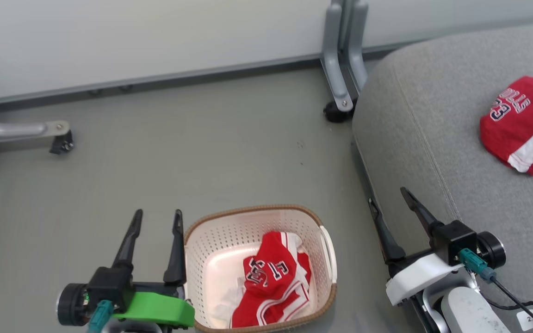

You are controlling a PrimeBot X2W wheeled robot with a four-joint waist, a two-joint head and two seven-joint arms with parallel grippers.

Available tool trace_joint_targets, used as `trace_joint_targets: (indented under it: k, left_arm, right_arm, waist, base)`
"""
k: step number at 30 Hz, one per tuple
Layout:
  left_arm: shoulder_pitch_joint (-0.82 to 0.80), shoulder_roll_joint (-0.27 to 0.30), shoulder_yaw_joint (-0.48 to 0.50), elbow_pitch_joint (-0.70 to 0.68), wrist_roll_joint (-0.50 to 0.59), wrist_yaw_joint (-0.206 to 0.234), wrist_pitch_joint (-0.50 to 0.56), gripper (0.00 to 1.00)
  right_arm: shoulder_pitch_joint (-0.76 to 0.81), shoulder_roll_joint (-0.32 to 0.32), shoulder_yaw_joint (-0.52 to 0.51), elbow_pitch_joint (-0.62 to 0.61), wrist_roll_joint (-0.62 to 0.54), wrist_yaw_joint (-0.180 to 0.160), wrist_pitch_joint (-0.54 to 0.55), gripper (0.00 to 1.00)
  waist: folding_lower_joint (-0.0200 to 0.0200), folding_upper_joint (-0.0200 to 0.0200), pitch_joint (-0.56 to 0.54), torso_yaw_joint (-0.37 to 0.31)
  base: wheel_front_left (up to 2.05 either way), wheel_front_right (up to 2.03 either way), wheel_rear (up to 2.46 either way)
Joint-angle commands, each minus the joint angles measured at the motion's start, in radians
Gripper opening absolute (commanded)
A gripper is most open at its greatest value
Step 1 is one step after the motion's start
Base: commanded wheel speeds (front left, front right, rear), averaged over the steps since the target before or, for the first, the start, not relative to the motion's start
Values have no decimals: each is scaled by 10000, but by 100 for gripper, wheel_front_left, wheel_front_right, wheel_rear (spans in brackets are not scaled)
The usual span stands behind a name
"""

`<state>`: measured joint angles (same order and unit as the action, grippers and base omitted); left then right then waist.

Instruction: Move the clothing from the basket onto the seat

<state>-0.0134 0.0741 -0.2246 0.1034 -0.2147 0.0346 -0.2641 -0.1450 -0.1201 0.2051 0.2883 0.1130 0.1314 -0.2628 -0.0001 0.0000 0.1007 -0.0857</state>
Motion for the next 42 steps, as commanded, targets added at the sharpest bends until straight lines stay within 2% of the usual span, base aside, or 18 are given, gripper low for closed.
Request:
trace_joint_targets:
  k: [1,6,13,21,42]
  left_arm:
    - [206,-66,188,-243,172,-94,-5,100]
    - [694,-168,507,-1231,605,-418,-2,100]
    - [1589,-230,636,-1523,597,-122,-3,100]
    - [2176,-230,553,-1492,780,109,-3,100]
    - [1891,-232,744,-1245,984,-44,-3,100]
  right_arm:
    - [157,-31,11,-327,64,-13,-31,100]
    - [629,-15,-165,-1517,-105,-13,-31,100]
    - [1648,263,-619,-2480,-315,-13,-31,100]
    - [2354,314,-731,-2575,-342,-13,-29,100]
    - [2367,311,-665,-2445,-358,-13,-31,100]
  waist:
    - [1,0,-839,613]
    - [1,0,-1056,582]
    - [1,0,-1447,421]
    - [1,0,-1615,290]
    - [1,0,-1677,297]
  base:
    - [0,0,0]
    - [0,0,0]
    - [0,0,0]
    - [0,0,0]
    - [0,0,0]
